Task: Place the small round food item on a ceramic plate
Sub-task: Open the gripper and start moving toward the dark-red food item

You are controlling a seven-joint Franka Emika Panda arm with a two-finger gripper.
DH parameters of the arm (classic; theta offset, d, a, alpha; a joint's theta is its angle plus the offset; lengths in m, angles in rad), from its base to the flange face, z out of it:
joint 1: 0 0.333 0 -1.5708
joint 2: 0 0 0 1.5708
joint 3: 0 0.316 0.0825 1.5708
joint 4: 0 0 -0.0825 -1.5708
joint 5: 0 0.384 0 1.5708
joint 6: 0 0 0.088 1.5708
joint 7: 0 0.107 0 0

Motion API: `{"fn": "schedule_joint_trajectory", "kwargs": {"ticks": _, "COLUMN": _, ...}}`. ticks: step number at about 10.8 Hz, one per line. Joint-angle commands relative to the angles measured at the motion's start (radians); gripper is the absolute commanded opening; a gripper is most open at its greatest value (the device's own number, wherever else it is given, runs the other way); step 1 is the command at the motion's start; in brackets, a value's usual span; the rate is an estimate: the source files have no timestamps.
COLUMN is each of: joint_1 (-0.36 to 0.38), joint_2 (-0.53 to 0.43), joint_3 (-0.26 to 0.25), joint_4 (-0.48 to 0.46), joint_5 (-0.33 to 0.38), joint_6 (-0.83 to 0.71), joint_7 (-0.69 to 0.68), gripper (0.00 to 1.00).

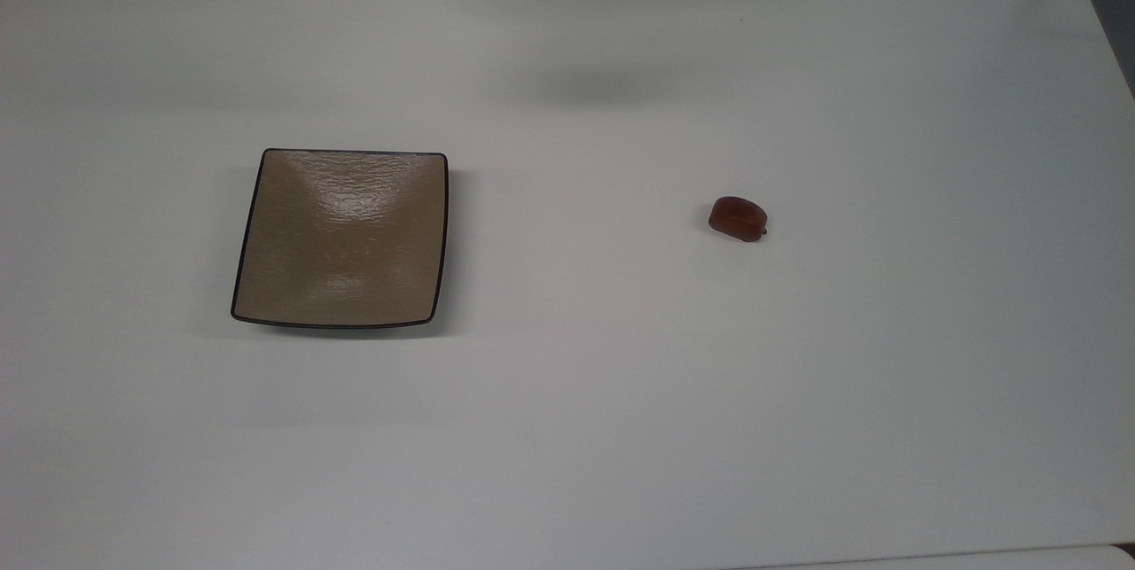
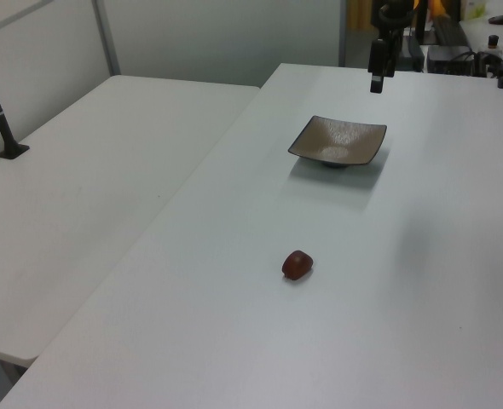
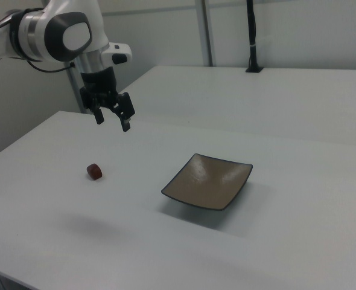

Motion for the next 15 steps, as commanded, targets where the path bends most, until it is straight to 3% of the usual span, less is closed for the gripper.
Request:
{"fn": "schedule_joint_trajectory", "kwargs": {"ticks": 1, "joint_1": 0.015, "joint_2": 0.009, "joint_3": -0.005, "joint_4": 0.006, "joint_5": 0.020, "joint_6": 0.010, "joint_7": -0.007, "gripper": 1.00}}
{"fn": "schedule_joint_trajectory", "kwargs": {"ticks": 9, "joint_1": 0.015, "joint_2": 0.011, "joint_3": -0.004, "joint_4": 0.006, "joint_5": 0.020, "joint_6": 0.010, "joint_7": -0.035, "gripper": 1.00}}
{"fn": "schedule_joint_trajectory", "kwargs": {"ticks": 15, "joint_1": 0.009, "joint_2": 0.012, "joint_3": -0.008, "joint_4": 0.000, "joint_5": 0.017, "joint_6": -0.028, "joint_7": -0.612, "gripper": 1.00}}
